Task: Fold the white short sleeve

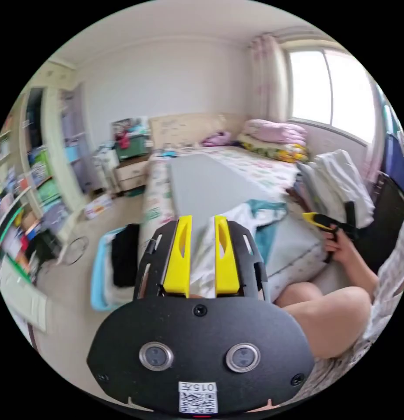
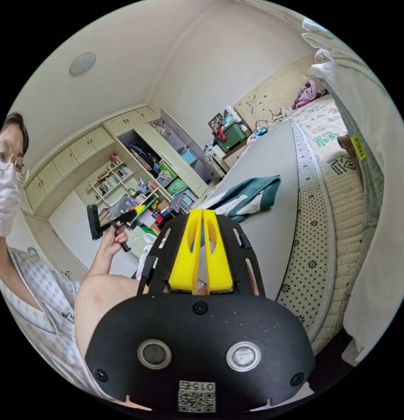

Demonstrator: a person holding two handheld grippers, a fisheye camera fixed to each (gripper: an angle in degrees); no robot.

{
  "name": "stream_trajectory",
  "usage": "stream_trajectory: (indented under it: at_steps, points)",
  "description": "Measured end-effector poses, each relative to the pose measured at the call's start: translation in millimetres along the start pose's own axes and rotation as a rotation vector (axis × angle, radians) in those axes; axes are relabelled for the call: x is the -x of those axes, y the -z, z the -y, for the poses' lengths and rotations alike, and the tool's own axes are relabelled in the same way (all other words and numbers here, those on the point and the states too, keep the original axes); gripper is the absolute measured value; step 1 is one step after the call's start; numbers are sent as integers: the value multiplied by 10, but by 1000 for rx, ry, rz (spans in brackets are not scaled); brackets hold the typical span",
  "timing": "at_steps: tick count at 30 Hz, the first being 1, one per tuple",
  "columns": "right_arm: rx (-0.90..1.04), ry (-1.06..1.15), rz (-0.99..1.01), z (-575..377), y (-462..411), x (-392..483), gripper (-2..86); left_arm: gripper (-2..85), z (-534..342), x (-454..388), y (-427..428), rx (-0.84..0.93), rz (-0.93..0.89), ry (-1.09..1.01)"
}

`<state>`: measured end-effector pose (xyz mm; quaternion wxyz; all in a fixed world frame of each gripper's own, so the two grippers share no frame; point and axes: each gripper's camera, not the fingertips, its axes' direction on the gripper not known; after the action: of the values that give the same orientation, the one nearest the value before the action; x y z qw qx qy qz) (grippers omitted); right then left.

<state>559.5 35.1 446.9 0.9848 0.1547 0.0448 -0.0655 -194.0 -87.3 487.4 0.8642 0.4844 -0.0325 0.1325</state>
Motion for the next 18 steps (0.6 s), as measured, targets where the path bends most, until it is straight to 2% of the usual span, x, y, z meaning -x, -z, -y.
stream_trajectory:
  at_steps: [2, 6, 8, 12, 14, 16, 18]
  points:
    - [14, 15, -9, -1, -38, -39, -4, 128, 552, -457, -548, 49, -245, -103]
    - [29, 13, -48, -33, -31, -109, -5, 127, 1188, -1243, -1399, 116, -466, -238]
    - [20, 6, -51, -73, 10, -170, -5, 120, 1471, -1659, -1987, 224, -566, -253]
    - [12, -17, -53, -124, 50, -289, -4, 121, 1644, -2171, -2651, 369, -604, -289]
    - [-3, -33, -48, -151, 61, -359, -4, 107, 1663, -2388, -2970, 501, -585, -307]
    - [-10, -43, -40, -171, 46, -394, -4, 65, 1645, -2401, -3079, 531, -517, -295]
    - [-9, -45, -34, -197, 13, -398, -4, 35, 1638, -2284, -3066, 516, -550, -237]
